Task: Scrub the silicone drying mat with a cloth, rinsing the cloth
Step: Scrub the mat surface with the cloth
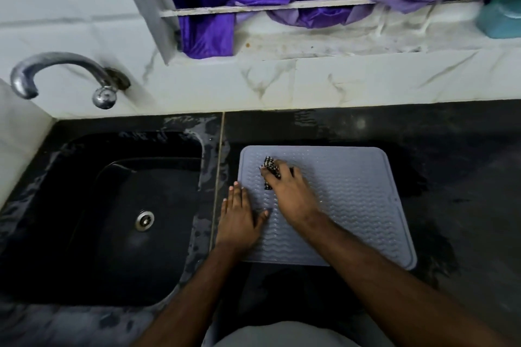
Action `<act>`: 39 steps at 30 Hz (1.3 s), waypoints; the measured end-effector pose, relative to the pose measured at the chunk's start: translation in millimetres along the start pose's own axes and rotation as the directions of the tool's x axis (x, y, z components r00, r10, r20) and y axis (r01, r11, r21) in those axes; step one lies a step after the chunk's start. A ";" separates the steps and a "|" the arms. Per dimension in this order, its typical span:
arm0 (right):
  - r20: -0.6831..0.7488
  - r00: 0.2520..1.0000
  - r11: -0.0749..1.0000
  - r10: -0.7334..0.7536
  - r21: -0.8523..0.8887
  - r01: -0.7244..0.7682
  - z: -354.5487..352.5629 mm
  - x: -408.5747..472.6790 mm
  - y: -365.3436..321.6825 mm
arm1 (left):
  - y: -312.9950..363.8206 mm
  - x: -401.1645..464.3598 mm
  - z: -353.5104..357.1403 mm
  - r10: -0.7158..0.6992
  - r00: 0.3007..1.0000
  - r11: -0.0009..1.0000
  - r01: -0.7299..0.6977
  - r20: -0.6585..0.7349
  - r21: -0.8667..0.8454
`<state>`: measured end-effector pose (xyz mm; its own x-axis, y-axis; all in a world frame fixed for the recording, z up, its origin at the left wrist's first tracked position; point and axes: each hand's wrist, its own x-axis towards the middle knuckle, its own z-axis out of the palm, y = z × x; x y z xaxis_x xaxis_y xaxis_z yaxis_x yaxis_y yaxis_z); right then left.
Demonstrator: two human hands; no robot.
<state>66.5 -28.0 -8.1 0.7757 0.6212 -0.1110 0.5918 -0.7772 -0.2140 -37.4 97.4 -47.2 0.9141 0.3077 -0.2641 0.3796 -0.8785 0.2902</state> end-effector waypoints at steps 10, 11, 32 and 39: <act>0.086 0.996 0.997 0.002 -0.079 0.005 23.9 17.2 -19.5 | 6.7 8.2 -3.8 0.011 1.000 0.983 -0.010 -0.004 0.185; 0.078 0.997 0.997 0.013 -0.076 -0.007 22.5 17.8 -19.4 | 9.1 8.1 -4.2 0.003 1.000 0.980 -0.004 0.008 0.200; -0.037 0.975 0.954 0.218 -0.202 -0.221 -12.4 -33.3 67.4 | 38.7 10.5 -6.5 -0.172 0.985 0.932 0.172 -0.030 0.319; -0.033 0.949 0.929 0.313 -0.199 -0.313 -16.2 -54.9 109.3 | 55.6 15.3 -0.3 -0.267 0.964 0.916 0.258 -0.013 0.308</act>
<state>92.1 -148.7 -9.7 0.9287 0.3435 -0.1399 0.3506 -0.9361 0.0292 -2.3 53.4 -34.9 0.7816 0.5358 -0.3196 0.5392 -0.8378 -0.0859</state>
